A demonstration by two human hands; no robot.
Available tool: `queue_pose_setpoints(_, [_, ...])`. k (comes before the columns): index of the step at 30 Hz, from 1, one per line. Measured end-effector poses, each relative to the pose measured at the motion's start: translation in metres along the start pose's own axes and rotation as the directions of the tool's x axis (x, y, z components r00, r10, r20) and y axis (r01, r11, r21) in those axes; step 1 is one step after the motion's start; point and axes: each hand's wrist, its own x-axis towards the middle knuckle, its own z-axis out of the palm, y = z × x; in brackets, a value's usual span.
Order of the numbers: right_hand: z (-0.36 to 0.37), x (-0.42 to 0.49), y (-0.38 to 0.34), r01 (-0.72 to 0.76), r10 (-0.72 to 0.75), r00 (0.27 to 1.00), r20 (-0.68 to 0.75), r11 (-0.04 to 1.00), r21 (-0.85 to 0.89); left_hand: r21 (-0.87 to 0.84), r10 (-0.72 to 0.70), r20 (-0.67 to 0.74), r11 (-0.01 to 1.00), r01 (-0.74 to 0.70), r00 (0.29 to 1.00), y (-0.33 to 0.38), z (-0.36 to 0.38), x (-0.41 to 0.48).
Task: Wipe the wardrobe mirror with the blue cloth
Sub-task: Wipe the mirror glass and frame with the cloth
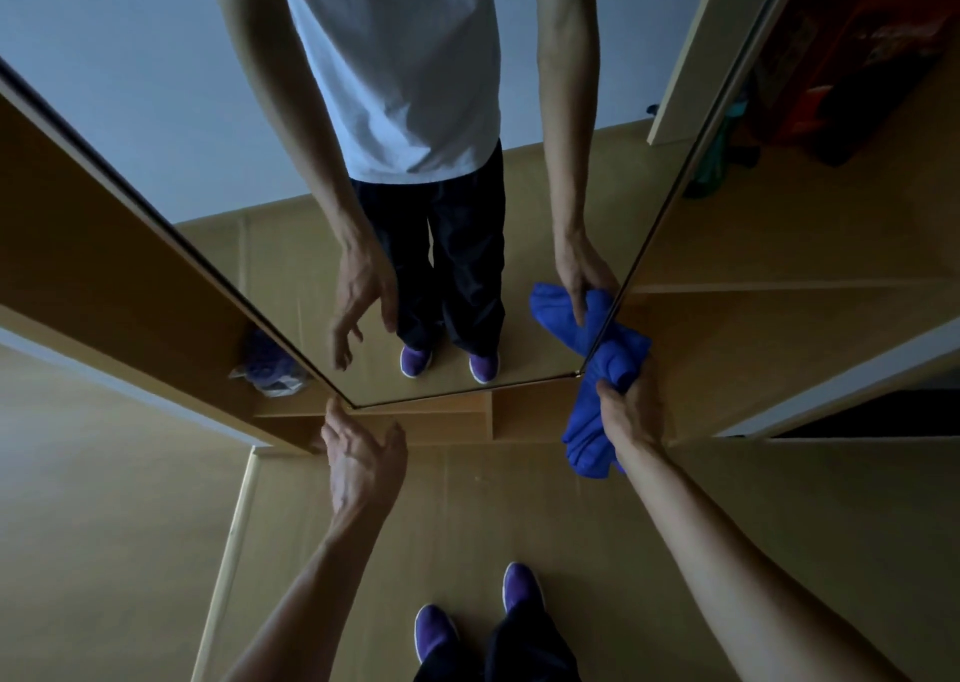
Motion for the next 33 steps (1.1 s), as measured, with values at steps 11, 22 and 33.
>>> queue_pose_setpoints(11, [-0.006, -0.008, 0.004, 0.048, -0.049, 0.998, 0.033, 0.998, 0.037, 0.141, 0.873, 0.352, 0.307, -0.941, 0.338, 0.122, 0.052, -0.052])
queue_pose_setpoints(22, [-0.022, -0.013, 0.003, 0.025, -0.026, 0.993, 0.117, 1.000, 0.012, 0.443, 0.880, 0.474, -0.272, -0.854, -0.034, 0.209, 0.045, -0.043])
queue_pose_setpoints(33, [-0.017, -0.004, 0.007, -0.009, 0.007, 0.994, 0.112, 1.000, 0.023, 0.610, 0.790, 0.609, -0.409, -0.678, 0.072, 0.231, 0.042, -0.049])
